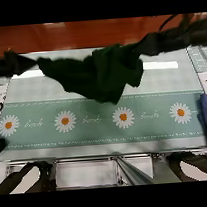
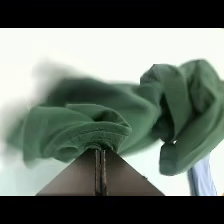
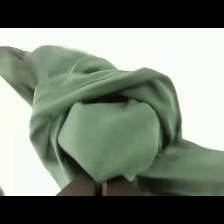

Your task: Fold the shirts.

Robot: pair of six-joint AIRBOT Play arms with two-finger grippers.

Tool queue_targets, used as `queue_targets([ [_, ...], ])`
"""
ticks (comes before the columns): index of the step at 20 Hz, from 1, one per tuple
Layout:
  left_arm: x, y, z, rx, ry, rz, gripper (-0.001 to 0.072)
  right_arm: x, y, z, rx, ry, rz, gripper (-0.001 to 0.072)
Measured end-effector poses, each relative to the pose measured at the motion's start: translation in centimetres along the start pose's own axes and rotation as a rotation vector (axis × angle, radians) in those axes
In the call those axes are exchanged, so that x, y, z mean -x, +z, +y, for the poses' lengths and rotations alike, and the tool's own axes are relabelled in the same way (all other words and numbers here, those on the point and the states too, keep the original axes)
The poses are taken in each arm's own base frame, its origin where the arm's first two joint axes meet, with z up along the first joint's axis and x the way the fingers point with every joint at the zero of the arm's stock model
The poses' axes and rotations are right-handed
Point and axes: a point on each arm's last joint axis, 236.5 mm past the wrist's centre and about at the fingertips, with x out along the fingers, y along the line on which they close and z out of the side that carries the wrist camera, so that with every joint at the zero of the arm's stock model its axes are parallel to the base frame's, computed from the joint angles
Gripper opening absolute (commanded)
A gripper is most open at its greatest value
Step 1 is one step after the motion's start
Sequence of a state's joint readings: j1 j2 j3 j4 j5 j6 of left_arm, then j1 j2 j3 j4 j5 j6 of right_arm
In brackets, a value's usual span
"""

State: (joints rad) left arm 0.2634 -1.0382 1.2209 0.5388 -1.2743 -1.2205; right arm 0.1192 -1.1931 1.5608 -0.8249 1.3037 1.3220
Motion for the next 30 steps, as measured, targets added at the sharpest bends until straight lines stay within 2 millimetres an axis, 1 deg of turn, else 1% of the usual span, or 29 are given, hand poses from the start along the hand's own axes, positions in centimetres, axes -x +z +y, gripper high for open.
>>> queue_targets([
  [2, 3.1, 3.7, -4.9, -0.121, -0.020, -0.101, 0.0019, 4.3, 2.1, 2.1, 0.085, -0.060, -0.070, 0.0021],
  [3, 4.8, 5.1, -7.2, -0.179, -0.024, -0.151, 0.0019, 6.4, 2.9, 3.3, 0.127, -0.087, -0.111, 0.0021],
  [4, 6.7, 6.3, -9.8, -0.238, -0.029, -0.207, 0.0020, 8.7, 3.5, 4.6, 0.168, -0.115, -0.155, 0.0021],
  [6, 10.6, 7.5, -14.1, -0.344, -0.019, -0.312, 0.0019, 13.0, 4.0, 6.7, 0.233, -0.178, -0.238, 0.0021],
  [8, 13.9, 7.6, -17.2, -0.422, 0.005, -0.398, 0.0020, 16.9, 3.6, 8.7, 0.278, -0.234, -0.310, 0.0021],
  [9, 15.3, 7.2, -18.7, -0.461, 0.017, -0.434, 0.0019, 18.5, 3.2, 9.3, 0.289, -0.262, -0.334, 0.0021],
  [10, 16.2, 6.6, -19.7, -0.491, 0.033, -0.450, 0.0020, 19.9, 2.4, 9.7, 0.291, -0.291, -0.345, 0.0021],
  [11, 16.9, 5.7, -20.4, -0.514, 0.054, -0.451, 0.0019, 20.9, 1.5, 10.0, 0.287, -0.314, -0.345, 0.0021],
  [12, 17.4, 5.0, -20.8, -0.528, 0.076, -0.455, 0.0019, 21.4, 0.4, 10.2, 0.279, -0.325, -0.332, 0.0021],
  [13, 17.7, 4.2, -21.0, -0.536, 0.095, -0.451, 0.0019, 21.5, -0.9, 10.0, 0.263, -0.334, -0.300, 0.0021],
  [15, 17.6, 2.6, -20.2, -0.515, 0.127, -0.427, 0.0020, 20.6, -4.0, 9.2, 0.214, -0.333, -0.210, 0.0021],
  [16, 17.1, 2.0, -19.2, -0.486, 0.133, -0.405, 0.0019, 19.8, -5.4, 8.6, 0.184, -0.330, -0.166, 0.0021],
  [18, 15.2, 0.3, -15.9, -0.404, 0.148, -0.326, 0.0019, 17.4, -8.6, 6.7, 0.114, -0.319, -0.070, 0.0021],
  [19, 13.8, -0.6, -14.4, -0.357, 0.134, -0.280, 0.0020, 15.9, -10.0, 5.4, 0.074, -0.317, -0.027, 0.0021],
  [21, 10.4, -2.9, -10.2, -0.253, 0.114, -0.166, 0.0020, 12.2, -12.8, 2.2, -0.018, -0.316, 0.053, 0.0020],
  [23, 6.1, -5.0, -5.8, -0.156, 0.092, -0.080, 0.0020, 8.5, -15.1, -1.2, -0.100, -0.321, 0.105, 0.0021],
  [25, 2.1, -5.9, -1.9, -0.083, 0.094, -0.066, 0.0020, 4.6, -16.3, -4.5, -0.176, -0.320, 0.128, 0.0021],
  [26, -0.1, -6.2, 0.2, -0.049, 0.109, -0.067, 0.0020, 2.8, -16.4, -6.0, -0.204, -0.323, 0.124, 0.0021],
  [27, -2.0, -6.1, 1.9, -0.026, 0.127, -0.076, 0.0020, 1.1, -16.2, -7.8, -0.233, -0.333, 0.119, 0.0021],
  [30, -7.7, -5.8, 6.6, 0.019, 0.198, -0.098, 0.0020, -3.7, -14.8, -12.9, -0.303, -0.369, 0.072, 0.0021],
])
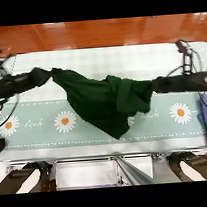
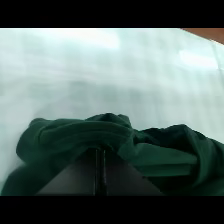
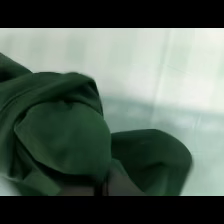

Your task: Fold the shirts.

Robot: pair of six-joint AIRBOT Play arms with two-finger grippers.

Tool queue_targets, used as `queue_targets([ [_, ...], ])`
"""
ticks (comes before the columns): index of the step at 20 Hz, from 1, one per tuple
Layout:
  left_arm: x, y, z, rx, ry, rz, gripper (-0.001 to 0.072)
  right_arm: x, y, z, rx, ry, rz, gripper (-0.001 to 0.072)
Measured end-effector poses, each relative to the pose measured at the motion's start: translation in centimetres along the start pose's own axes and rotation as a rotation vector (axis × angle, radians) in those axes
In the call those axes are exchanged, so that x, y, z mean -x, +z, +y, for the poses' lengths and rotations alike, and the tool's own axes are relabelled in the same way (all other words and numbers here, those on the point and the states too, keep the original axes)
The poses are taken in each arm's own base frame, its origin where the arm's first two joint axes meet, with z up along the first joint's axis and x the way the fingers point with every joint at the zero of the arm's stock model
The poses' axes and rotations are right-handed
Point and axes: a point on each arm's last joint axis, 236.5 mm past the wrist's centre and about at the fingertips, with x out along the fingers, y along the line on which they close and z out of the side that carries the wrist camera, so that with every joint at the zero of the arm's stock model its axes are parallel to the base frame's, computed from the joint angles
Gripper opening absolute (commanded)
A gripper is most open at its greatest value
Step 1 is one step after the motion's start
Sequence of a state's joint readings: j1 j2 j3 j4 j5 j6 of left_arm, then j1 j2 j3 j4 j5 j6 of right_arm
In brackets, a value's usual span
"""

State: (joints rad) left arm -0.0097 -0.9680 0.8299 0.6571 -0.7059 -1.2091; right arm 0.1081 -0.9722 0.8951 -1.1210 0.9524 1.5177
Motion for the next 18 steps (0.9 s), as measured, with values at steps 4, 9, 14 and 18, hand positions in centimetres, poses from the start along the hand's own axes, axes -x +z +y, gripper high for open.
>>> queue_targets([
  [4, -6.1, 0.2, 2.9, 0.022, 0.074, -0.003, 0.0350, -6.3, 4.2, -1.7, -0.101, 0.003, -0.039, 0.0355],
  [9, -8.2, 1.9, 4.6, 0.148, 0.076, 0.050, 0.0504, -7.4, 10.7, -3.1, -0.219, 0.076, -0.082, 0.0416],
  [14, -2.0, 1.2, 8.2, 0.226, 0.064, 0.249, 0.0504, 0.4, 12.1, -9.2, -0.283, 0.067, -0.060, 0.0410],
  [18, 2.2, -7.6, 8.6, 0.318, 0.046, 0.428, 0.0504, 3.2, 5.4, -11.8, -0.337, 0.053, -0.003, 0.0410],
])
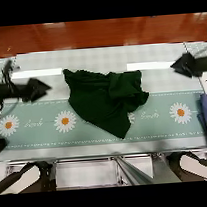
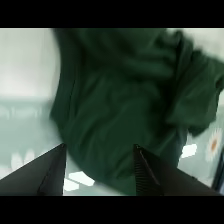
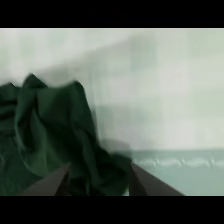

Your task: Fold the shirts.

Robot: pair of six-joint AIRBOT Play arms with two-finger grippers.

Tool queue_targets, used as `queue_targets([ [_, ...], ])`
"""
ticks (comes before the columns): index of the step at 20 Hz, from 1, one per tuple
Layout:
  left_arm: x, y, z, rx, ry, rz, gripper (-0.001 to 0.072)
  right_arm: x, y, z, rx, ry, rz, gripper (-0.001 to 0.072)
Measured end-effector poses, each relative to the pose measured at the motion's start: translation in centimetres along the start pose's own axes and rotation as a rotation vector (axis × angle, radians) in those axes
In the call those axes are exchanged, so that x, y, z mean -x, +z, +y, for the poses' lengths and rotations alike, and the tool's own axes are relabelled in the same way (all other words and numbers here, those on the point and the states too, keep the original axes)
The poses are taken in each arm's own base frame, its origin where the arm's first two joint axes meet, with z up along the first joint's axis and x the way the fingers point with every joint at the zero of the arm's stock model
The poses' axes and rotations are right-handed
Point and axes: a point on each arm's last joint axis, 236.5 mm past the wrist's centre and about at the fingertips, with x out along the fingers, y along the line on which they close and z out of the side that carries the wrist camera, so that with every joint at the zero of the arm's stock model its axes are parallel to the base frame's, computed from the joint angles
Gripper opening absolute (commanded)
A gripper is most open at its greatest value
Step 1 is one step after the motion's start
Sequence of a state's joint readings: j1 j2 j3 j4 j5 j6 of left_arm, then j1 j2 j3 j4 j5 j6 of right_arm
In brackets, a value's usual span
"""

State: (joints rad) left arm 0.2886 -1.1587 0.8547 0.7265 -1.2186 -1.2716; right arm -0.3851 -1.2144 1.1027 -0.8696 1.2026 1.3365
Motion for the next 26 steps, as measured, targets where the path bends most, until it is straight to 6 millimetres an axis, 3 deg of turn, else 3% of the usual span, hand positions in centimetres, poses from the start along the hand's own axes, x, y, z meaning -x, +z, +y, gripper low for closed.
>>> queue_targets([
  [2, -1.2, -5.8, 0.9, 0.049, -0.010, 0.100, 0.0504, 0.0, -3.3, -1.3, -0.031, 0.007, 0.002, 0.0410],
  [5, -3.7, -12.8, 1.7, 0.122, 0.002, 0.225, 0.0504, -0.7, -7.0, -2.3, -0.059, 0.025, -0.002, 0.0410],
  [9, -7.4, -17.2, 1.0, 0.135, 0.013, 0.294, 0.0503, -1.2, -9.3, -2.3, -0.067, 0.051, 0.007, 0.0410],
  [14, -11.6, -17.8, 0.6, 0.241, 0.026, 0.255, 0.0503, -1.4, -9.9, -2.2, -0.063, 0.064, 0.010, 0.0409],
  [21, -15.5, -15.1, -1.6, 0.299, 0.007, 0.173, 0.0502, -1.4, -10.1, -2.2, -0.057, 0.069, 0.011, 0.0409],
  [22, -16.1, -14.7, -2.1, 0.292, 0.005, 0.174, 0.0464, -1.4, -10.1, -2.2, -0.056, 0.069, 0.012, 0.0409],
  [24, -16.9, -13.8, -2.6, 0.254, 0.005, 0.177, 0.0061, -1.4, -10.1, -2.2, -0.054, 0.069, 0.011, 0.0409],
  [26, -17.3, -13.1, -3.4, 0.211, -0.012, 0.188, 0.0028, -1.4, -10.1, -2.2, -0.047, 0.070, 0.012, 0.0409],
])
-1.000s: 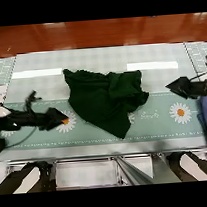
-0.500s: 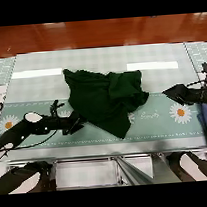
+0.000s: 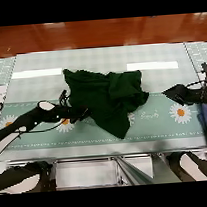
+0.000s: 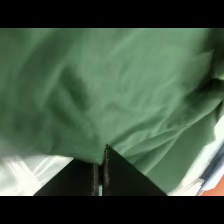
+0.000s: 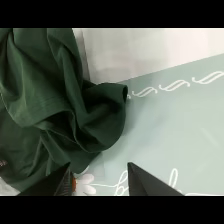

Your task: Fold the shirts.

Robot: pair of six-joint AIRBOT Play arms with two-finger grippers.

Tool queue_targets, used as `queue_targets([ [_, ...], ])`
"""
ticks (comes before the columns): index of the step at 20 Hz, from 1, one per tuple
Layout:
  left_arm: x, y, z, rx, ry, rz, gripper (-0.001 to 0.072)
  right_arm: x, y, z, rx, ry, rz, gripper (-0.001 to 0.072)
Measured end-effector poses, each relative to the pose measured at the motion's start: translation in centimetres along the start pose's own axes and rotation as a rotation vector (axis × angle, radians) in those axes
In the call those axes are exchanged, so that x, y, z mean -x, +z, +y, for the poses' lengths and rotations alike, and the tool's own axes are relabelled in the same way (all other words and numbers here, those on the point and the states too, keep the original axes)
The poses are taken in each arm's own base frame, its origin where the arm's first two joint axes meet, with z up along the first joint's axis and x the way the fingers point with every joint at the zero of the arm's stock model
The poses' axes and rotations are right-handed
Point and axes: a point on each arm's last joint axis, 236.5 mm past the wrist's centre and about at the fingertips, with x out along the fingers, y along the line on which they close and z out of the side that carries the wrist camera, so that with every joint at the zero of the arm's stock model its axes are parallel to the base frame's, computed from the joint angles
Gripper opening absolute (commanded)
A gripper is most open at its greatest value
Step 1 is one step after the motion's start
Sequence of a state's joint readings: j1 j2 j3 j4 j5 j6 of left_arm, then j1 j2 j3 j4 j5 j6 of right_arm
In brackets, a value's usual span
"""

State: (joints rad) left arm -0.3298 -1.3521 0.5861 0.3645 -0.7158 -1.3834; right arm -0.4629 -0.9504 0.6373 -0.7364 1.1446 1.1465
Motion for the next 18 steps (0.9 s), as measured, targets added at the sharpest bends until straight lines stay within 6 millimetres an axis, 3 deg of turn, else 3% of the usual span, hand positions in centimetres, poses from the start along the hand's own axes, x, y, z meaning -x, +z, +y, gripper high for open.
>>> queue_targets([
  [4, 0.6, 0.5, -1.7, -0.081, -0.046, 0.042, 0.0020, -1.0, -0.7, 0.2, 0.056, 0.007, 0.044, 0.0409],
  [8, 1.2, 0.5, -1.9, -0.119, -0.055, 0.071, 0.0020, -4.1, -2.2, 0.6, 0.089, 0.031, 0.146, 0.0409],
  [13, 1.4, 0.5, -1.9, -0.142, -0.054, 0.080, 0.0020, -8.1, -3.5, 2.5, 0.138, 0.076, 0.271, 0.0409],
  [18, 1.4, 0.5, -1.9, -0.151, -0.054, 0.083, 0.0020, -10.8, -5.5, 3.8, 0.190, 0.087, 0.364, 0.0409],
])
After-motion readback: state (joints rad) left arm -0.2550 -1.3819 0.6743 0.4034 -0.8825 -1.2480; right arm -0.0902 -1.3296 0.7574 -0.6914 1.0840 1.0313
